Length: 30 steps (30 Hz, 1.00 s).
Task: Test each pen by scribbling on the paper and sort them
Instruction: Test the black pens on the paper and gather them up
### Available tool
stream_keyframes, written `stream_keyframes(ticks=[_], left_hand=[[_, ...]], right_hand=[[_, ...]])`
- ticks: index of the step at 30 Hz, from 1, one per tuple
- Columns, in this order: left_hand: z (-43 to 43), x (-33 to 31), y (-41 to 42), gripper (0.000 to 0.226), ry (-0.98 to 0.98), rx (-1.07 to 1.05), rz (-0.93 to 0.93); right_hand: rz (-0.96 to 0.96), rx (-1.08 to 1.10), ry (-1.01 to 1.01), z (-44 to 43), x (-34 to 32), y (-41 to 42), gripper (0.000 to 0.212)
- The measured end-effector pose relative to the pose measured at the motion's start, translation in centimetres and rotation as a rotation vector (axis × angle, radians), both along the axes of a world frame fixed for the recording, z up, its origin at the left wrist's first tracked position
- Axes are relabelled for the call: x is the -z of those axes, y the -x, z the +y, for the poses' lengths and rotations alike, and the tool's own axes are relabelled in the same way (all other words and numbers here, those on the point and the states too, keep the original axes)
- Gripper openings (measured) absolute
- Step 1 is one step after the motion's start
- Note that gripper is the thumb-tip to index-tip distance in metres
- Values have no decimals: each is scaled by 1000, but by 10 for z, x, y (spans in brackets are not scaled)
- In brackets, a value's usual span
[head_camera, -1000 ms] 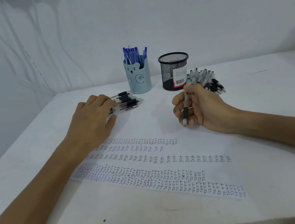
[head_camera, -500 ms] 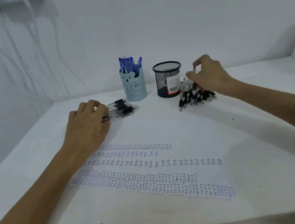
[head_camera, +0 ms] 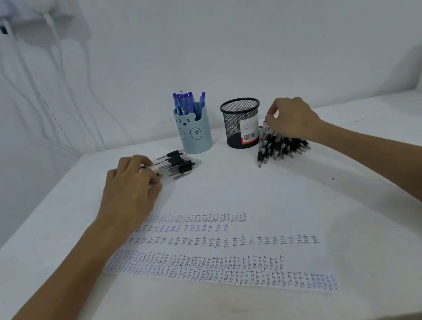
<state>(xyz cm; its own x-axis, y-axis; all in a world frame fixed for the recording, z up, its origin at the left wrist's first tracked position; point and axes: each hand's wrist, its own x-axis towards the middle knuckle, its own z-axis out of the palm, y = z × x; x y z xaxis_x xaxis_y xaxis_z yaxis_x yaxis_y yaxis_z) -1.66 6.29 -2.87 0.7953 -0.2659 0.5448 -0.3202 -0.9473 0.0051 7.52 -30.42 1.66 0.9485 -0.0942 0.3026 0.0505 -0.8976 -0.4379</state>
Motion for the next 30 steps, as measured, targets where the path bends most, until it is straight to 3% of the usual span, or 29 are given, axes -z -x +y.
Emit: stream_keyframes(ticks=[6,10,14,19,21,23,25,28,30], left_hand=[[-9,-2,4,7,-17,59,-71],[-22,-5,14,20,-27,154,-83],[-35,-7,21,30,-73,247,-63],[-45,-7,27,30,-2,305,-25],[-45,-8,29,35,150,366,46],[-45,-9,31,40,360,465,158],[-45,-11,33,41,453,515,244],[-45,-11,36,36,231,533,315],[-46,-11,40,44,88,538,369]], right_hand=[[-148,-11,309,28,-12,41,24],[-300,-297,323,65,-13,79,25],[-291,-596,506,93,-3,99,41],[-368,-707,648,104,14,94,23],[-391,-688,580,102,17,95,18],[-416,-642,513,97,19,94,25],[-418,-635,431,89,21,94,33],[-223,-733,37,72,26,96,14],[-37,-724,-268,62,30,103,15]])
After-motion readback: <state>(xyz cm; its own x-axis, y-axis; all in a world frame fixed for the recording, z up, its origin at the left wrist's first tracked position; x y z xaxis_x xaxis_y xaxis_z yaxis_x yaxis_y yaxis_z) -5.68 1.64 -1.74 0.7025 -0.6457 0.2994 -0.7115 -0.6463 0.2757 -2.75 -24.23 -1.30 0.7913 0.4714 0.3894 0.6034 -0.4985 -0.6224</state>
